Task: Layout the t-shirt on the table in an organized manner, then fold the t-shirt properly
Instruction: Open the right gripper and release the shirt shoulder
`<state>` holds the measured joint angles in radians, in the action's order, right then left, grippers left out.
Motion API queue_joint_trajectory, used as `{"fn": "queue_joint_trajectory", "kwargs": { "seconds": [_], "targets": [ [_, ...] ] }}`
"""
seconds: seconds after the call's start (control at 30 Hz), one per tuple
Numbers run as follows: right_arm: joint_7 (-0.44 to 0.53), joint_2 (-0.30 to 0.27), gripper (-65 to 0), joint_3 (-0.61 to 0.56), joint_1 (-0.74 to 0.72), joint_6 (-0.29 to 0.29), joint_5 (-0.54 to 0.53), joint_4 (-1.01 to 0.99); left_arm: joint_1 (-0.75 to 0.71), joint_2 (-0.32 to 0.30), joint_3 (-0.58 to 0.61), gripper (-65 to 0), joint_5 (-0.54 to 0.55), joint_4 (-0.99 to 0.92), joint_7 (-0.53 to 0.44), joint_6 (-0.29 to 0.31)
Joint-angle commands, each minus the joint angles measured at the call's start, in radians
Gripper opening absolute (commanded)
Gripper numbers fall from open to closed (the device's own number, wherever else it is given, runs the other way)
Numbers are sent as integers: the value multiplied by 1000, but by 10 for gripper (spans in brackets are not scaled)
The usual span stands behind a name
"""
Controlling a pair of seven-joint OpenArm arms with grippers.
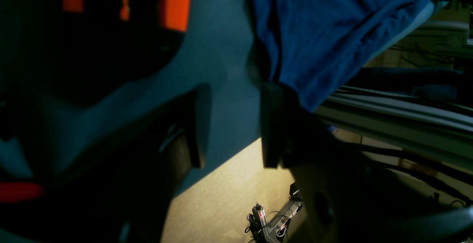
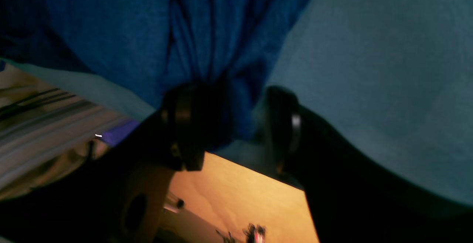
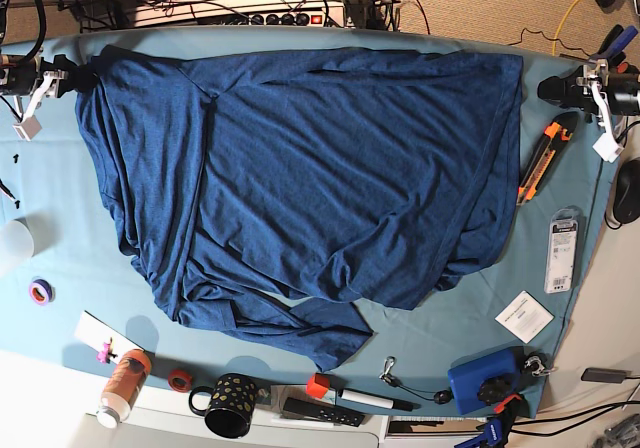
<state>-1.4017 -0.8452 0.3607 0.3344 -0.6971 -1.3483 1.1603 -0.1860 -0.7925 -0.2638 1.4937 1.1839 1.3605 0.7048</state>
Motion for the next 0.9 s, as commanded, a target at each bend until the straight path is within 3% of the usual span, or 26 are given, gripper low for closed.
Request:
{"fn": "queue_joint_trajectory", "kwargs": {
  "seconds": [0.0,0.13,0.33,0.43,0.63,0.87],
  "targets": [
    [5,-37,-375,27,-10,-1,27,12,-2,-20,-7,-409,-10,5,1,-7],
    [5,-36,-375,126,-34,-1,166,12,-2,-20,-7,-409,-10,5,1,-7],
    [5,-36,-375,334,-66,-1,178,12,-2,-20,-7,-409,-10,5,0,-7],
    [5,-36,-376,428,-66,-1,151,12,-2,-19,-7,-409,-10,5,-1,-7],
    [5,-30,-375,581,-103,-1,-42,12,0,-20,-7,-411,-10,5,-9,-14],
    [5,2,-376,601,-300,-1,-47,12,1,-19,-31,-416,-10,24,-7,-12]
  ]
}}
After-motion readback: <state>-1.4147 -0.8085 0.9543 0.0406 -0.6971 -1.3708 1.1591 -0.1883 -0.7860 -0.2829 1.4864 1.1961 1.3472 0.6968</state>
